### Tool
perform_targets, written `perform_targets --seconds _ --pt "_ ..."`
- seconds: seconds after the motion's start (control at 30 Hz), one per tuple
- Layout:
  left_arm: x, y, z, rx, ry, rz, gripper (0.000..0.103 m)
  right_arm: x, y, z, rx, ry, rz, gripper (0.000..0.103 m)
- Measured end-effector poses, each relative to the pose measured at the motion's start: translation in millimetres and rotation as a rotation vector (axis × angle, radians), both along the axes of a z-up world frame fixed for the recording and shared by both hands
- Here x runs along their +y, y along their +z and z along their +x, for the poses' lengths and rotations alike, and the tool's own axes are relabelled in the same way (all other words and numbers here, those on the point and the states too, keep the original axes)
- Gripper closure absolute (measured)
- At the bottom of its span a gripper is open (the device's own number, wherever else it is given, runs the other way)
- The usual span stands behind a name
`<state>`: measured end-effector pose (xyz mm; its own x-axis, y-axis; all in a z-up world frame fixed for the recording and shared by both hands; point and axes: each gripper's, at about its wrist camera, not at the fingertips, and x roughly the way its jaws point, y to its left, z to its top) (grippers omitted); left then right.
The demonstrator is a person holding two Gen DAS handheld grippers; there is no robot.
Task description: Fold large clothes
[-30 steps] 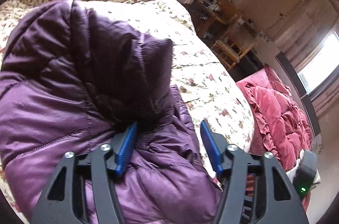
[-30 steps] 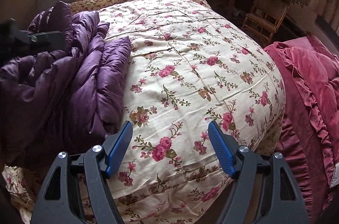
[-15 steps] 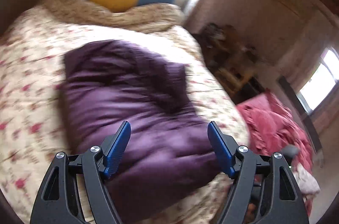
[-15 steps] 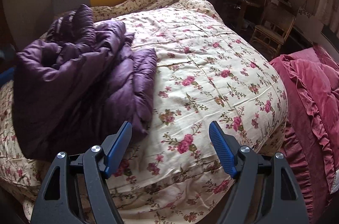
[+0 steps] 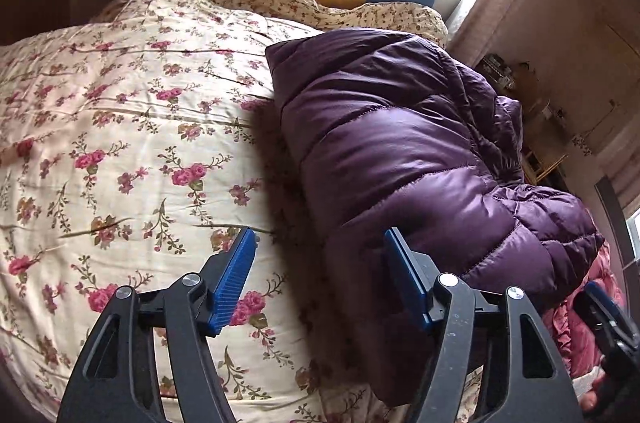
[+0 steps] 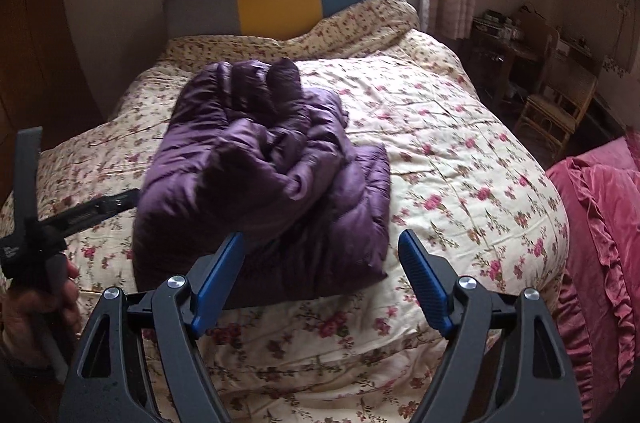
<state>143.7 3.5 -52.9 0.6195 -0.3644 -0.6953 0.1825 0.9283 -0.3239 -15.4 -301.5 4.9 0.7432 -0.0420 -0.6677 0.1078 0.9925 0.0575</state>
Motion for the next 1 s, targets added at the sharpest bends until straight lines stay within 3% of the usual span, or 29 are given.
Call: perform_targets --seconds 0.37,0.57,0.83,1.0 --pt "-9 0 -2 -0.016 -0.04 0.018 0.044 25 8 13 -0.035 0.079 -0.023 0.027" --pt "-12 0 -3 -0.024 -0.059 0.021 0.047 23 -1 18 -0.011 0.092 -0.015 0.041" --pt "-21 3 -1 -0.038 -0.111 0.022 0.053 22 -11 23 0.02 0.101 0.001 0.071" --pt "-29 6 4 -0.052 -0.163 0.027 0.058 24 -20 26 0.049 0.081 0.002 0.074"
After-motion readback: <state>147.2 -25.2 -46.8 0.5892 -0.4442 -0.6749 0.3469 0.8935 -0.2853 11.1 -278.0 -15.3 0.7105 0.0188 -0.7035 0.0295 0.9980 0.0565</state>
